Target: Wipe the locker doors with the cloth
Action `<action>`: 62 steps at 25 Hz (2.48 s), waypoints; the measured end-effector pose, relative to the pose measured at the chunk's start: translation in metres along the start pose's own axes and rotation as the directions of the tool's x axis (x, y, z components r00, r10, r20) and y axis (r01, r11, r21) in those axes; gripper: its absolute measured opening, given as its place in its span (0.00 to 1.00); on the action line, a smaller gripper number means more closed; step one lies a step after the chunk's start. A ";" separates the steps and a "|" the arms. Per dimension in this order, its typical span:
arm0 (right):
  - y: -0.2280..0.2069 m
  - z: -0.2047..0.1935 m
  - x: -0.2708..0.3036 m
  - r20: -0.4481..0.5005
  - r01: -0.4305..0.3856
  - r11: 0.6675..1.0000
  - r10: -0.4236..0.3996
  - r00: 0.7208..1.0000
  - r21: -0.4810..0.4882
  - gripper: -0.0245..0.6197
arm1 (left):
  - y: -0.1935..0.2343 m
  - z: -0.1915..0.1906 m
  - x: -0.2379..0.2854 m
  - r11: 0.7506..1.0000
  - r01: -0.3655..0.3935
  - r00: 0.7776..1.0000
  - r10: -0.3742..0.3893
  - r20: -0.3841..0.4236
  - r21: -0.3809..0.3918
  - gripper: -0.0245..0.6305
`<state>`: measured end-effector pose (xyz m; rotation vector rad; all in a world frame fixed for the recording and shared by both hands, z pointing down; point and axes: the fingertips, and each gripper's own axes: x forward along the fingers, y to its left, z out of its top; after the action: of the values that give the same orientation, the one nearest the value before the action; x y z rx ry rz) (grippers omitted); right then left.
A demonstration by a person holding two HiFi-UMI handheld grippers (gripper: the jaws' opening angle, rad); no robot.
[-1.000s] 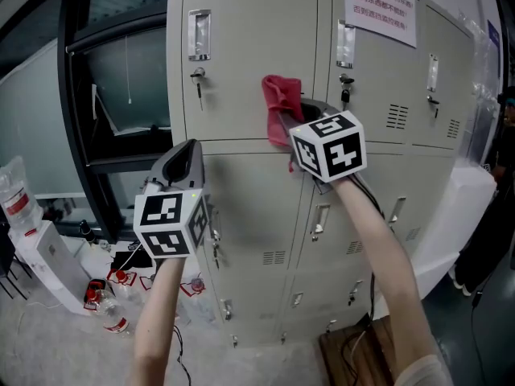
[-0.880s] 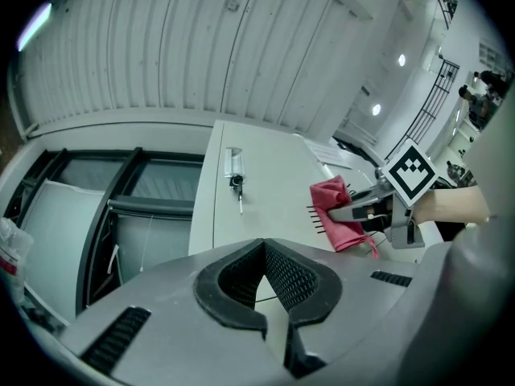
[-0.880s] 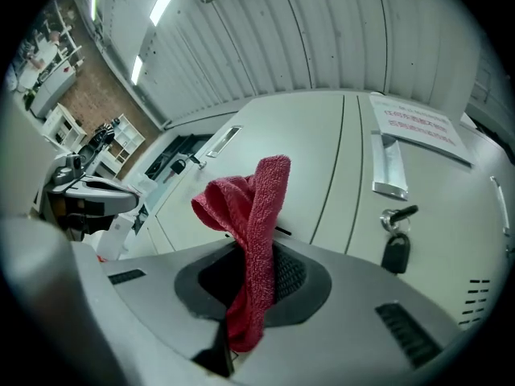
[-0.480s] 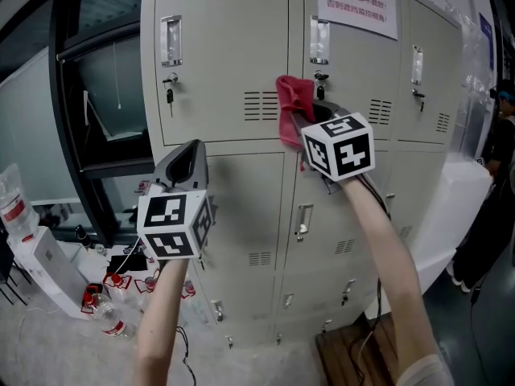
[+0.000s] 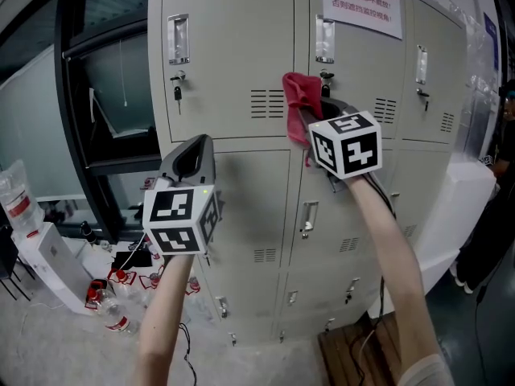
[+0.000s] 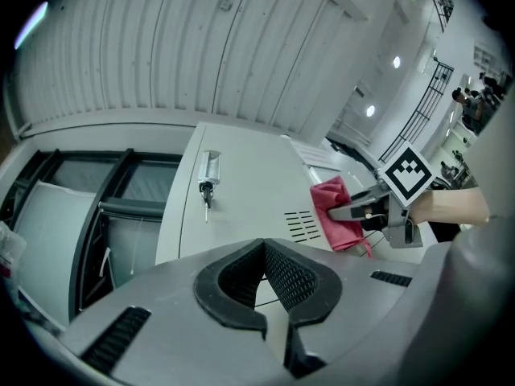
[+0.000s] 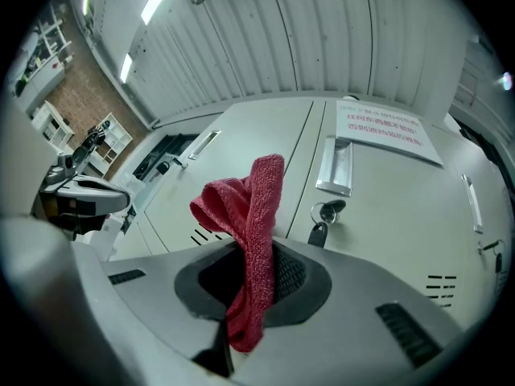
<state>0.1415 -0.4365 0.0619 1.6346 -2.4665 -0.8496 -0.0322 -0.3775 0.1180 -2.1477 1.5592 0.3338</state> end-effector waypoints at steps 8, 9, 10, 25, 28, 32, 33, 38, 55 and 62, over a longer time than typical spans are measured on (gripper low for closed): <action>0.042 0.030 -0.033 0.101 0.044 0.998 -0.039 0.994 -0.051 0.08 | -0.003 0.015 -0.030 0.999 0.046 0.998 -0.046 0.046 0.002 0.06; 0.052 0.028 -0.043 0.122 0.058 0.997 -0.052 0.991 -0.042 0.08 | -0.005 0.016 -0.038 0.998 0.057 0.997 -0.056 0.057 -0.002 0.06; 0.062 0.024 -0.055 0.143 0.075 0.997 -0.070 0.987 -0.031 0.08 | -0.008 0.016 -0.047 0.998 0.066 0.996 -0.066 0.067 0.002 0.06; 0.197 -0.094 -0.196 0.122 0.184 0.981 -0.191 0.974 0.064 0.08 | -0.059 -0.087 -0.194 0.993 0.040 0.999 -0.040 0.005 -0.110 0.06; 0.218 -0.115 -0.210 0.081 0.188 0.980 -0.193 0.978 0.064 0.08 | -0.063 -0.119 -0.209 0.992 0.013 0.998 -0.021 -0.065 -0.128 0.06; 0.238 -0.146 -0.224 0.032 0.180 0.977 -0.185 0.982 0.116 0.08 | -0.061 -0.151 -0.228 0.984 -0.044 0.990 0.020 -0.138 -0.171 0.06; 0.242 -0.153 -0.226 0.019 0.178 0.975 -0.182 0.983 0.130 0.08 | -0.060 -0.155 -0.233 0.984 -0.054 0.989 0.028 -0.147 -0.172 0.06; 0.264 -0.178 -0.235 -0.045 0.144 0.979 -0.139 0.989 0.147 0.08 | -0.054 -0.170 -0.248 0.982 -0.094 0.981 0.063 -0.183 -0.162 0.06; 0.268 -0.175 -0.234 -0.035 0.120 0.975 -0.116 0.993 0.189 0.08 | -0.059 -0.164 -0.251 0.990 -0.075 0.980 0.051 -0.194 -0.118 0.06; 0.274 -0.178 -0.235 -0.061 0.111 0.974 -0.101 0.993 0.196 0.08 | -0.059 -0.164 -0.255 0.989 -0.080 0.979 0.055 -0.195 -0.125 0.06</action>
<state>0.0767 -0.2276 0.3999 1.8415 -2.5196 -0.5784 -0.0718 -0.2334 0.3884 -2.2891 1.7643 0.2658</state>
